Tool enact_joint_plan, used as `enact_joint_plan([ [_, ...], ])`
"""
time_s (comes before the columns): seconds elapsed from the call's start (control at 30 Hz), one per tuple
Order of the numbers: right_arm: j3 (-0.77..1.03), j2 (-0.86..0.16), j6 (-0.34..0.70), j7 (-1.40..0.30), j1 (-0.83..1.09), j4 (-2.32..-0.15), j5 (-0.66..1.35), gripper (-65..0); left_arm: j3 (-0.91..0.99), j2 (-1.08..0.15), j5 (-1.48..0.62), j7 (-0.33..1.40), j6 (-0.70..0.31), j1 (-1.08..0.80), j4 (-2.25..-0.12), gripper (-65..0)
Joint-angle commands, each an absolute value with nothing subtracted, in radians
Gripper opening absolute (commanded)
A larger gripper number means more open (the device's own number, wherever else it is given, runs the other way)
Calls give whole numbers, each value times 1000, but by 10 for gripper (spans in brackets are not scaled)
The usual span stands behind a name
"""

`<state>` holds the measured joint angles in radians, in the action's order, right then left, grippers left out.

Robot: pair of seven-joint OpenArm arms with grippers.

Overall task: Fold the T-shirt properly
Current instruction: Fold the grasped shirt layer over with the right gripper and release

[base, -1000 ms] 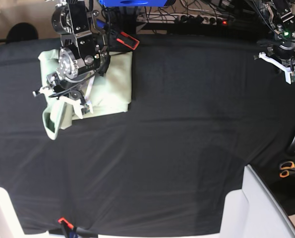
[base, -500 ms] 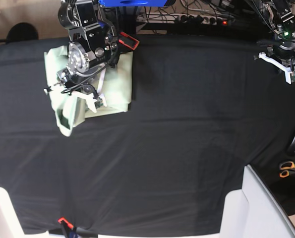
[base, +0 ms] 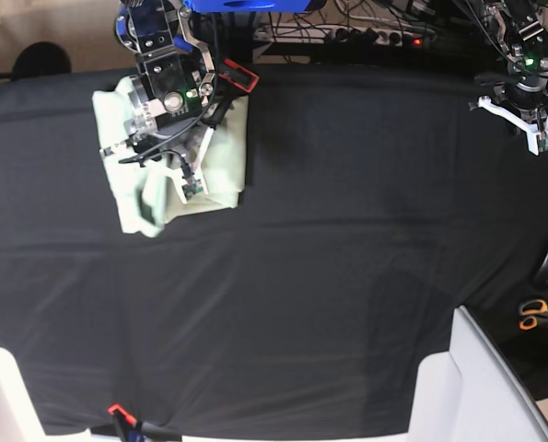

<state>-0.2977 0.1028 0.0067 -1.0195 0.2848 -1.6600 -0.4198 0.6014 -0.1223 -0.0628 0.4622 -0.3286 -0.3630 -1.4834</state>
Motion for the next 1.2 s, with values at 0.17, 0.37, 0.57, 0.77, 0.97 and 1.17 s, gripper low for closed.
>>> enact_joint_plan([
  [0.17, -303, 107, 8, -1009, 280, -1712, -383, -260, 607, -136, -65, 444, -321, -363, -1498, -650],
  [0.37, -305, 104, 10, -1043, 282, -1797, -295, -236, 607, -136, -65, 444, -321, -352, -1498, -650],
  [0.57, -303, 102, 76, -1133, 274, -1876, -145, -235, 607, -136, -65, 444, -321, -340, -1463, -650],
  [0.77, -303, 101, 79, -1145, 272, -1877, -39, -234, 607, -136, -65, 444, -321, -340, -1461, -650],
  [0.97, -303, 101, 74, -1152, 249, -1877, 68, -118, 607, -136, -65, 444, -321, -340, -1461, -650],
  [1.17, -294, 79, 71, -1095, 228, -1903, 157, -128, 607, -136, -65, 444, -321, -340, -1461, -650],
])
